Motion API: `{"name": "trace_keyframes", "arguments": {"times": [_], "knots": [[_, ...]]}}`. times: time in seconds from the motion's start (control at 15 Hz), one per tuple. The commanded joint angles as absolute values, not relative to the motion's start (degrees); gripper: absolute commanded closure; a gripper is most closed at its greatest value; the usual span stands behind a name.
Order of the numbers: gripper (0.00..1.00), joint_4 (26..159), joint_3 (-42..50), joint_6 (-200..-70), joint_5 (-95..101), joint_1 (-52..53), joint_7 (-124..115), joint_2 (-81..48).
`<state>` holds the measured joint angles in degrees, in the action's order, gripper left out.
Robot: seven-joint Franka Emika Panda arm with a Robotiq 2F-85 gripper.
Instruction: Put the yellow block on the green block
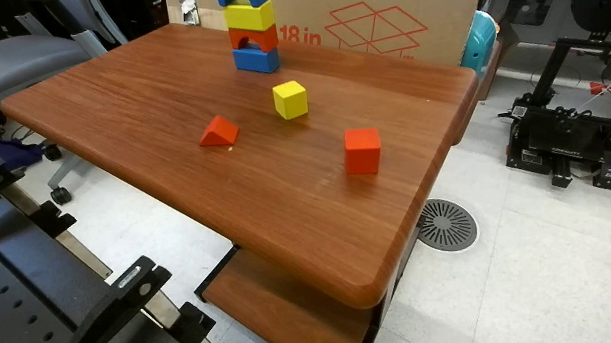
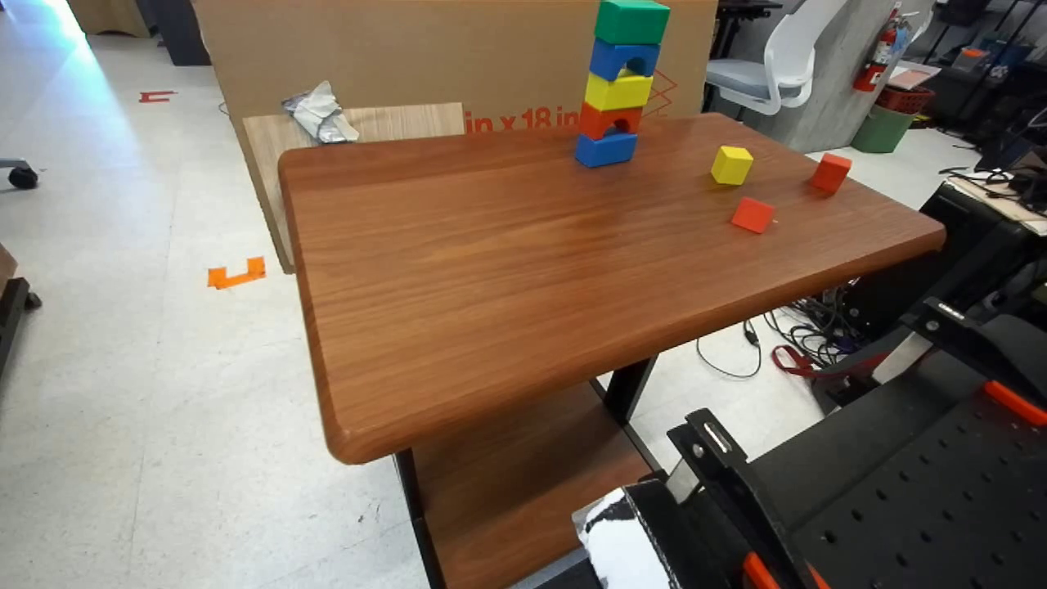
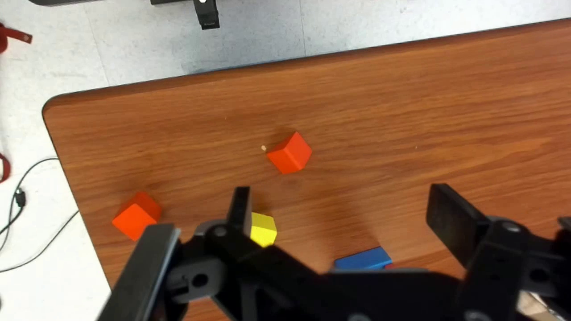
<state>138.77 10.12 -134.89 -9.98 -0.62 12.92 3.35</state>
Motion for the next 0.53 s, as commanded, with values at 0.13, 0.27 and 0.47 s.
{"name": "trace_keyframes", "arguments": {"times": [0.13,0.27,0.47], "knots": [[0.00,128.0,8.6,-135.9,-12.1,-4.2,9.1,-10.9],[0.00,126.1,8.6,-136.8,-11.0,-5.1,6.4,-14.2],[0.00,123.7,8.4,-138.4,-10.7,-5.9,3.5,-18.0]]}}
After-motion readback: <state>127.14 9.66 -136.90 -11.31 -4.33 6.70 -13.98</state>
